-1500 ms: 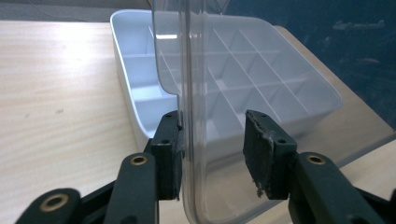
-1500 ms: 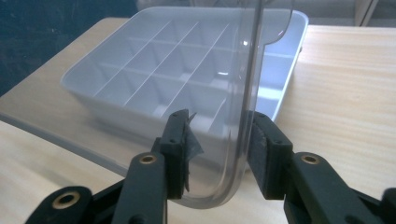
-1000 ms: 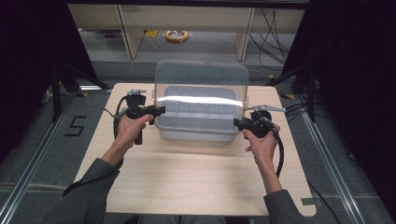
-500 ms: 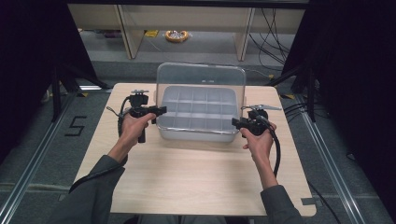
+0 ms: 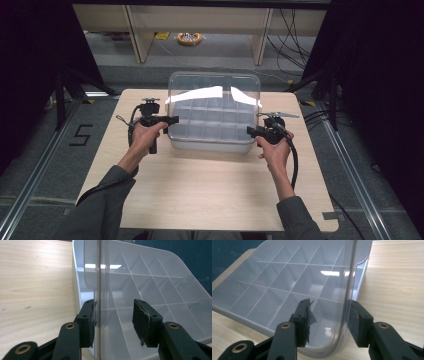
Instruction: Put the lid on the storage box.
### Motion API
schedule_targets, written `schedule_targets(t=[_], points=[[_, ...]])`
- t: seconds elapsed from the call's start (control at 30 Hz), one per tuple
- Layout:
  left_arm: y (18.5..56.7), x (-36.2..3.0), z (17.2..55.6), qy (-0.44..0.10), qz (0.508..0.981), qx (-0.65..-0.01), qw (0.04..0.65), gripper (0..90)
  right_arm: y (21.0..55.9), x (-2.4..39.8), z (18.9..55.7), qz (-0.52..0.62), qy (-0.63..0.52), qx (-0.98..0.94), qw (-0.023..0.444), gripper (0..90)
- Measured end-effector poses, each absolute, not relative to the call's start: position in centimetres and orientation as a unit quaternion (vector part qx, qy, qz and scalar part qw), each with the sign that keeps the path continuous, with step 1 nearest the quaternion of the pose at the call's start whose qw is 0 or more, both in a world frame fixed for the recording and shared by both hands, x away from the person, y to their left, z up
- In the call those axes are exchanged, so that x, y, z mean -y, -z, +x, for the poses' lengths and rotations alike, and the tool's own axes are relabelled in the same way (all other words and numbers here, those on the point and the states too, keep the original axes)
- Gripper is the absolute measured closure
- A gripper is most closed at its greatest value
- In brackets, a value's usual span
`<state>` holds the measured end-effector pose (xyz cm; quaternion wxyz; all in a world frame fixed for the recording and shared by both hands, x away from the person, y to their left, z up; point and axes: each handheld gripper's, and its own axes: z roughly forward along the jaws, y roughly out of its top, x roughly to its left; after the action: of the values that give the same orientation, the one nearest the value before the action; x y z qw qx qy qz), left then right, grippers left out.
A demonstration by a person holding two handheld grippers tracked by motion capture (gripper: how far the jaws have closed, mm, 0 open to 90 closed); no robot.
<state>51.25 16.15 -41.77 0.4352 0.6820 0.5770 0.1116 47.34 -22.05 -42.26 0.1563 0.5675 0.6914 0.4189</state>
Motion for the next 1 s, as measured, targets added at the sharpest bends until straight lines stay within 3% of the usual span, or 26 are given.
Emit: schedule_targets(t=[0.43, 0.9, 1.0], points=[[41.4, -15.9, 52.2, -0.108, 0.674, -0.595, 0.425, 50.6, 41.7, 22.0, 47.8, 0.583, -0.432, -0.675, 0.136, 55.0], [43.1, -15.4, 52.8, -0.111, 0.670, -0.609, 0.410, 48.6, 43.4, 21.8, 48.9, 0.578, -0.396, -0.694, 0.163, 50.0], [43.3, -15.4, 52.8, -0.107, 0.670, -0.611, 0.409, 48.2, 44.0, 22.0, 49.3, 0.587, -0.402, -0.686, 0.149, 50.0]])
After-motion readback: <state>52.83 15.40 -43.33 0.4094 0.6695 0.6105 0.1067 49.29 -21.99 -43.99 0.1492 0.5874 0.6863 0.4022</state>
